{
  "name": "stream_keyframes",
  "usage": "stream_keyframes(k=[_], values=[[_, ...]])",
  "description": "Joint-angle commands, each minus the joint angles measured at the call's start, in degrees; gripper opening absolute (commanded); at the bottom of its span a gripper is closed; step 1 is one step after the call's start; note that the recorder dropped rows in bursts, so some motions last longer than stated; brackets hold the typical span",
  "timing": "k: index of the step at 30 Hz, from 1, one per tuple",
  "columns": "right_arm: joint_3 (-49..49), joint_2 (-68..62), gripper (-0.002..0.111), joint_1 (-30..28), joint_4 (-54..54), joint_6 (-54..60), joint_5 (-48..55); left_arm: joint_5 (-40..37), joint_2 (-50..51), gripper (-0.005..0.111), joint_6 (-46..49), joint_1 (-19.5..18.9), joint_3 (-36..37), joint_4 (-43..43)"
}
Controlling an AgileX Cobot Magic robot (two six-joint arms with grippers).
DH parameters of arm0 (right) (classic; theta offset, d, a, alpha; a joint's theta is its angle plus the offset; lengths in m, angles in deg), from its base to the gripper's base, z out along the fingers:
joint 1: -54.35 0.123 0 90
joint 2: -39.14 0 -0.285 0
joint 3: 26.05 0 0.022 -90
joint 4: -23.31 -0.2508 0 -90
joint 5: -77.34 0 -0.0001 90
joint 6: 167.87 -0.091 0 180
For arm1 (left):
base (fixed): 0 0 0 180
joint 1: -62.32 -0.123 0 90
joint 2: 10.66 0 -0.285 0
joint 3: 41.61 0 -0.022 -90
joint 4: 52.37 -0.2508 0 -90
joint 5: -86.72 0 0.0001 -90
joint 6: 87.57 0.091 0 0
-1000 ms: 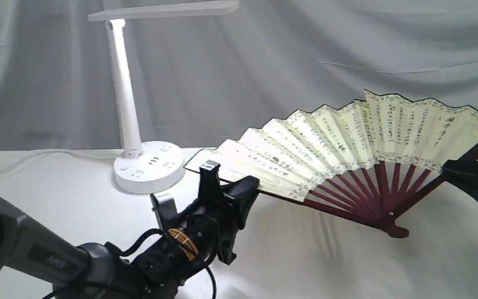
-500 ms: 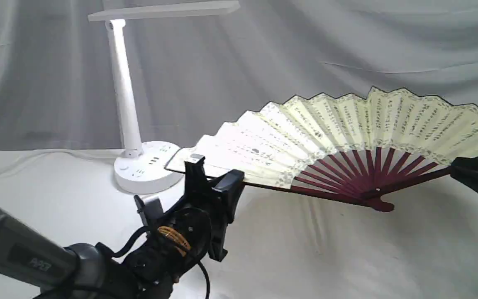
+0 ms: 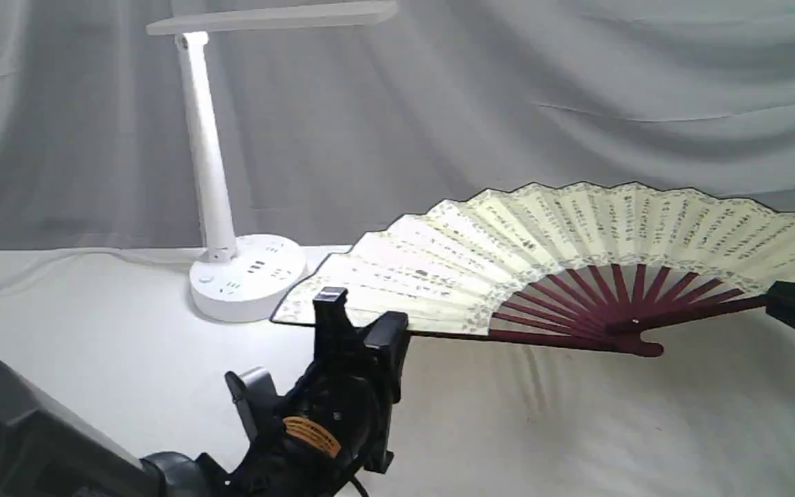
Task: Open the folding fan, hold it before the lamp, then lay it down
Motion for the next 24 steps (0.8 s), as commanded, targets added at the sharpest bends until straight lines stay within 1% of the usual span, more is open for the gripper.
stream_keyframes(k=[1, 13, 24], values=[[-0.1, 0.4, 0.0, -3.2, -3.8, 1.1, -5.3, 3.9, -1.4, 0.0, -1.5, -1.8, 0.4, 11.7], [-0.1, 0.4, 0.0, -3.0, -3.8, 1.1, -3.8, 3.9, -2.5, 0.0, -1.6, -1.8, 0.4, 12.3], [-0.1, 0.4, 0.0, 2.1, -3.8, 1.1, -3.8, 3.9, -6.1, 0.0, -0.7, -1.8, 1.1, 13.7]])
